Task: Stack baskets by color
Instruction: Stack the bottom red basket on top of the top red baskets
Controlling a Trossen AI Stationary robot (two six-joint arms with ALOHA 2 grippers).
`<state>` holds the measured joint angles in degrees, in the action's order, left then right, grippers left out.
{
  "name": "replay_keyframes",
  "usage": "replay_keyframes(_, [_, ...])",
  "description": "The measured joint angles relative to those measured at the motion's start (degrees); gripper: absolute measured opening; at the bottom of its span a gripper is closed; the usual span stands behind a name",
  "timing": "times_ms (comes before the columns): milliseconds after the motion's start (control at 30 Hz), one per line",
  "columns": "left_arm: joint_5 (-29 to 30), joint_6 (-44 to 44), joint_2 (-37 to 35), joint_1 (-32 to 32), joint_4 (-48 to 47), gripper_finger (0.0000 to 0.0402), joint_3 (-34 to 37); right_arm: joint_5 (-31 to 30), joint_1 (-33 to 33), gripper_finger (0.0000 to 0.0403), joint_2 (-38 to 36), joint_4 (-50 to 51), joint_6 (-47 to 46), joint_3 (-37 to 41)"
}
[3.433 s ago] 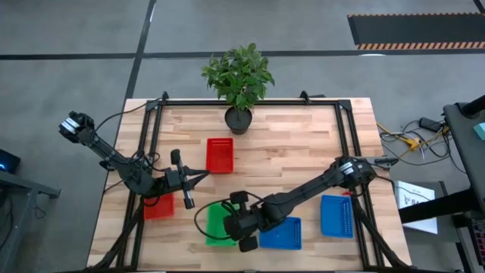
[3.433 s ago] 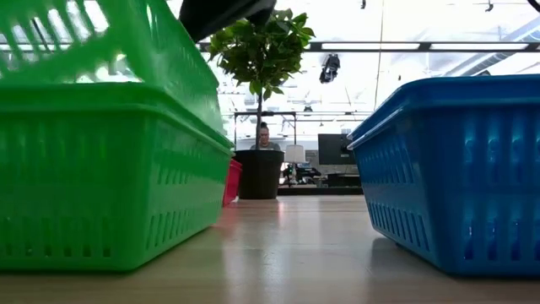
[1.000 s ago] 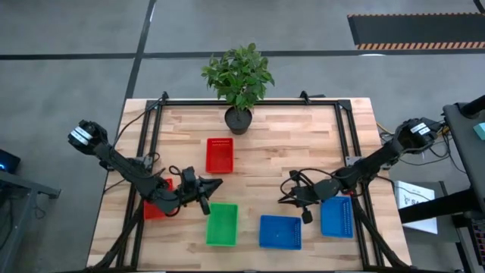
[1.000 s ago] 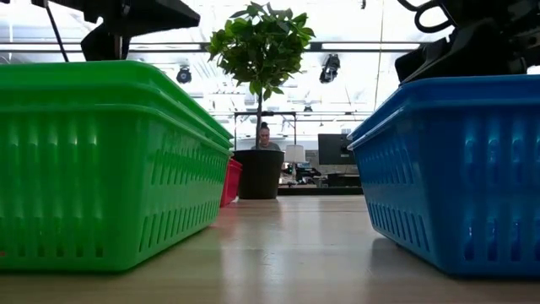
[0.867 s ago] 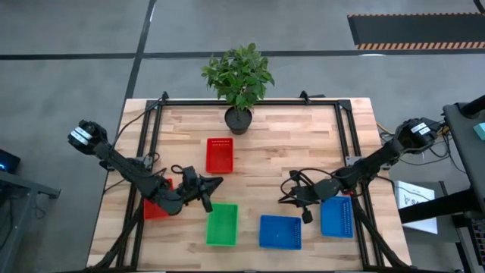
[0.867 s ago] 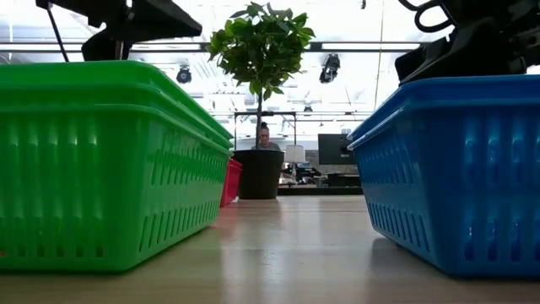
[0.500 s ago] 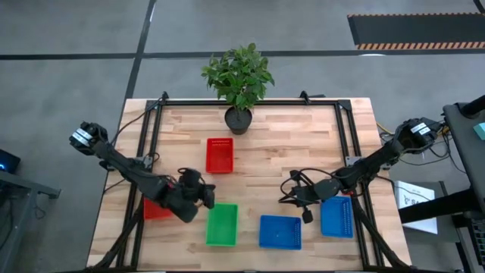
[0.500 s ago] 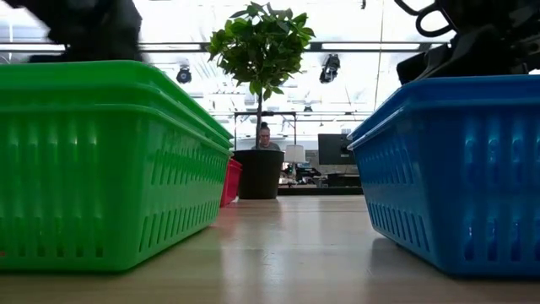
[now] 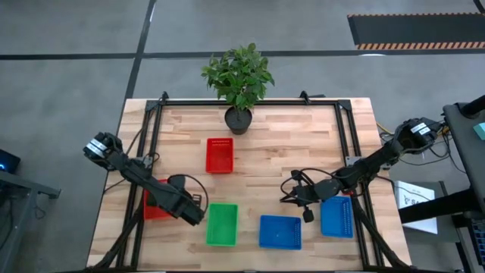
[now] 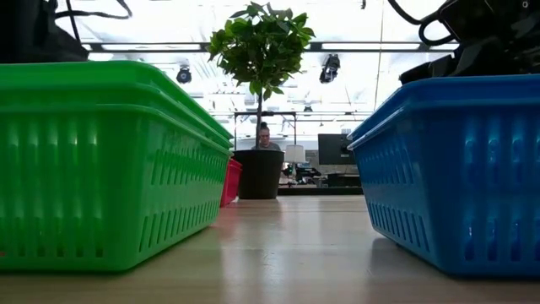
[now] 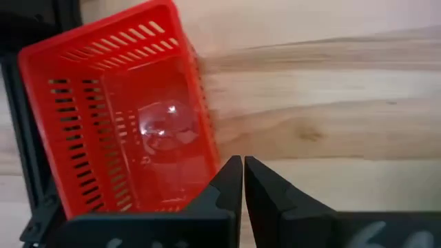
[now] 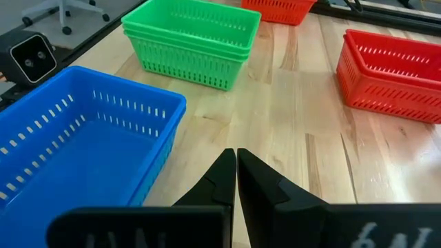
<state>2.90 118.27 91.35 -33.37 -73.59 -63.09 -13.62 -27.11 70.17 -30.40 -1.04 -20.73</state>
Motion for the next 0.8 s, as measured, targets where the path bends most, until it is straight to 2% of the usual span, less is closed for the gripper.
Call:
replay_keyframes(433, [-0.6,1.0,-0.3,-0.5,0.0,0.0008,1.7,0.0,0.0,0.0009,0.0,-0.1,0.0,0.0])
replay_keyframes(533, [-0.7,1.0,-0.6,-1.6,0.0,0.0036,1.7,0.0,0.0,0.0009,0.0,-0.1,-0.4,0.0])
replay_keyframes(700, [-2.8,0.8,-1.2,-3.8,0.6,0.0106,1.1,0.0,0.0,0.0009,0.0,-0.1,-0.5,0.0])
replay_keyframes(800, [-3.8,-4.3,-1.2,-5.0,1.4,0.0144,1.0,0.0,0.0,0.0009,0.0,0.0,-0.5,0.1])
